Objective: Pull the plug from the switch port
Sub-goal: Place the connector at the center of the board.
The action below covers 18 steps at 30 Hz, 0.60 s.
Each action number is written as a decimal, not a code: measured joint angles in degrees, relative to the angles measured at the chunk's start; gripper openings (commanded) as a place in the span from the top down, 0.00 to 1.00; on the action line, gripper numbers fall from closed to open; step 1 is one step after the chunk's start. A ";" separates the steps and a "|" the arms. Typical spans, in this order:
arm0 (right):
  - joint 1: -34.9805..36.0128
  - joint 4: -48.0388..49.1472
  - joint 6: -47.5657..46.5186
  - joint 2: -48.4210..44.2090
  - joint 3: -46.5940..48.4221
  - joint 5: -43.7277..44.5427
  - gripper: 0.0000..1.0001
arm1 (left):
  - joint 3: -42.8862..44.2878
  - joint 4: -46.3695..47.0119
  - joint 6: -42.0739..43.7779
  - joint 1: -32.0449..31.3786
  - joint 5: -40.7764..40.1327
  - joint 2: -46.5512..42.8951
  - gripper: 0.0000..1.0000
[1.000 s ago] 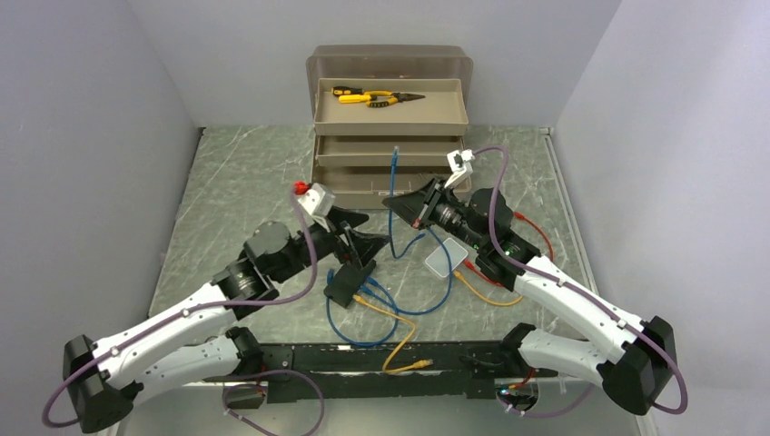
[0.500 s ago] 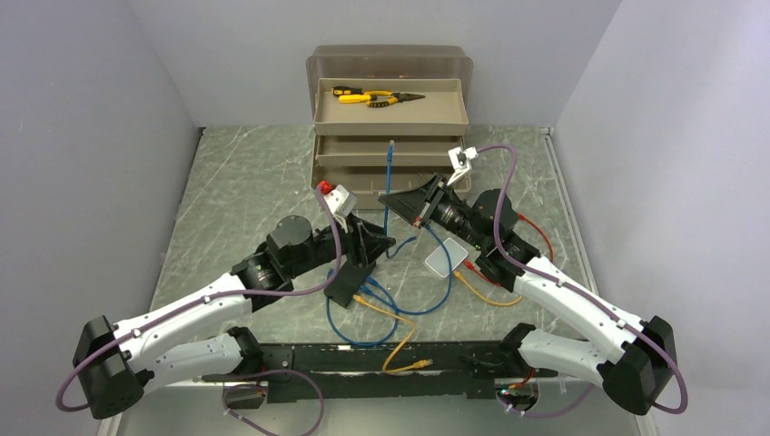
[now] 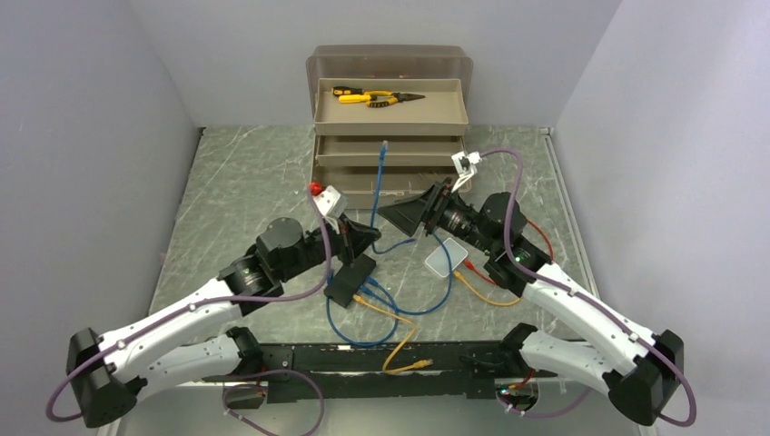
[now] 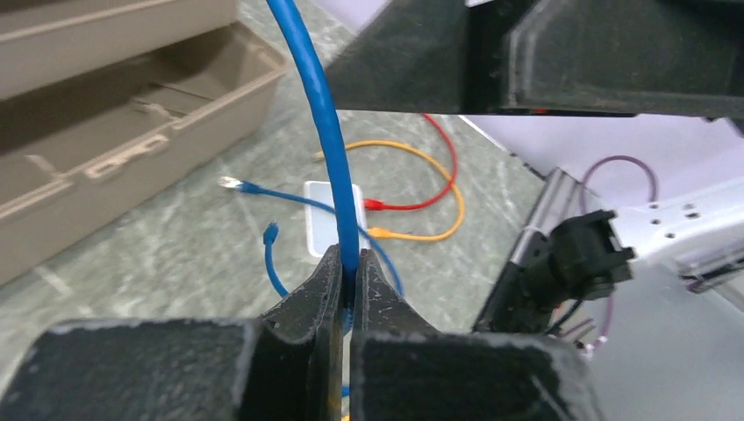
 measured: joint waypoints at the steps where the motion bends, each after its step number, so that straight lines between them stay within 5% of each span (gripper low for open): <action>1: -0.07 -1.84 -0.81 -0.72 0.31 0.02 0.00 | 0.42 -2.27 1.11 0.00 -1.60 -1.29 1.00; 10: -0.52 -19.37 -9.18 -14.49 1.49 4.85 0.00 | 15.43 -26.05 9.42 0.00 -23.67 -13.35 1.00; 18: -0.68 -26.08 -14.34 -24.70 0.26 9.73 0.00 | 37.92 -52.87 9.44 2.82 -48.54 -6.58 1.00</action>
